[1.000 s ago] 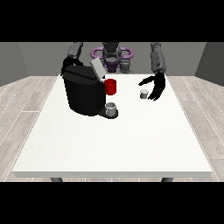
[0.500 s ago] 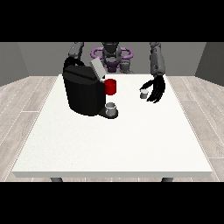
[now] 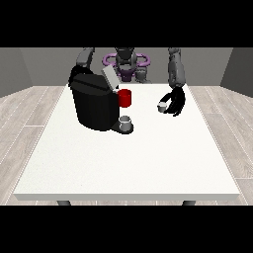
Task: Insert the coffee pod into the coffee machine and close the lid
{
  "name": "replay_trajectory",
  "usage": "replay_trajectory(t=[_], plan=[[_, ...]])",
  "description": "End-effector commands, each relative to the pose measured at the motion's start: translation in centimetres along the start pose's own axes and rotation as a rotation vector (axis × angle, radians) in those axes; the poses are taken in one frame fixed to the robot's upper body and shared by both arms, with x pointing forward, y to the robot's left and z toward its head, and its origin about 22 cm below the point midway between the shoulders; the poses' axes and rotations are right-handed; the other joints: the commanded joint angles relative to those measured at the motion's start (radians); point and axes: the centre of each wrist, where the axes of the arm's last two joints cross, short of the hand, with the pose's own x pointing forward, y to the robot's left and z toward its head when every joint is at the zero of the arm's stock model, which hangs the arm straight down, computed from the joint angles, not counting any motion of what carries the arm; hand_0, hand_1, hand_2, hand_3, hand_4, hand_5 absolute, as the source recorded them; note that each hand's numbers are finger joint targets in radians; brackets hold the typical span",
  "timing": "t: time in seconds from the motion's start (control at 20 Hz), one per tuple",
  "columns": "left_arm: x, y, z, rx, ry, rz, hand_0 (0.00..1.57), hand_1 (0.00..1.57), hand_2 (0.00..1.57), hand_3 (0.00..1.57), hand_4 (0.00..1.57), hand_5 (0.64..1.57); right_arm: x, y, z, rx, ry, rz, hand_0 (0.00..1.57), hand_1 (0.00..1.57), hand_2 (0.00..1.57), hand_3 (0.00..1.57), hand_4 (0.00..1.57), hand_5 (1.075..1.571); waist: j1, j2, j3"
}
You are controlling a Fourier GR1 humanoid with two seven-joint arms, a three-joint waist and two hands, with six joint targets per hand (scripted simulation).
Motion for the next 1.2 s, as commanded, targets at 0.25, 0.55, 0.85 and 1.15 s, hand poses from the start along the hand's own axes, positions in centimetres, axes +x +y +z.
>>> replay_trajectory(t=[0.25,0.55,0.85,1.15], plan=[[-0.4,1.5,-0.6,-0.035,-0.039,-0.073,1.23,1.23,1.36,1.31,0.47,1.571,-1.4,-0.2,0.9,0.0,0.006,-0.031,0.0,0.0,0.0,0.0,0.43,1.571,-0.008,0.006,-0.0041],[4.3,3.9,-3.1,-0.072,-0.234,-0.042,1.45,1.45,1.45,1.39,0.62,1.571,-4.3,-1.6,0.9,-0.034,0.038,-0.017,0.0,0.0,0.0,0.0,0.49,1.571,0.046,-0.026,-0.0033],[8.6,4.5,-4.7,-0.113,-0.256,-0.015,1.24,1.24,1.33,1.32,0.53,1.571,-3.0,-1.6,-0.8,-0.033,0.087,-0.003,0.0,0.0,0.0,0.0,0.46,1.571,0.039,-0.092,-0.0036],[11.2,8.2,-5.9,-0.098,-0.286,-0.037,1.25,1.25,1.33,1.29,0.56,1.571,-2.3,-0.7,-0.9,0.018,0.11,-0.008,0.0,0.0,0.0,0.0,0.48,1.571,-0.009,-0.123,-0.0039]])
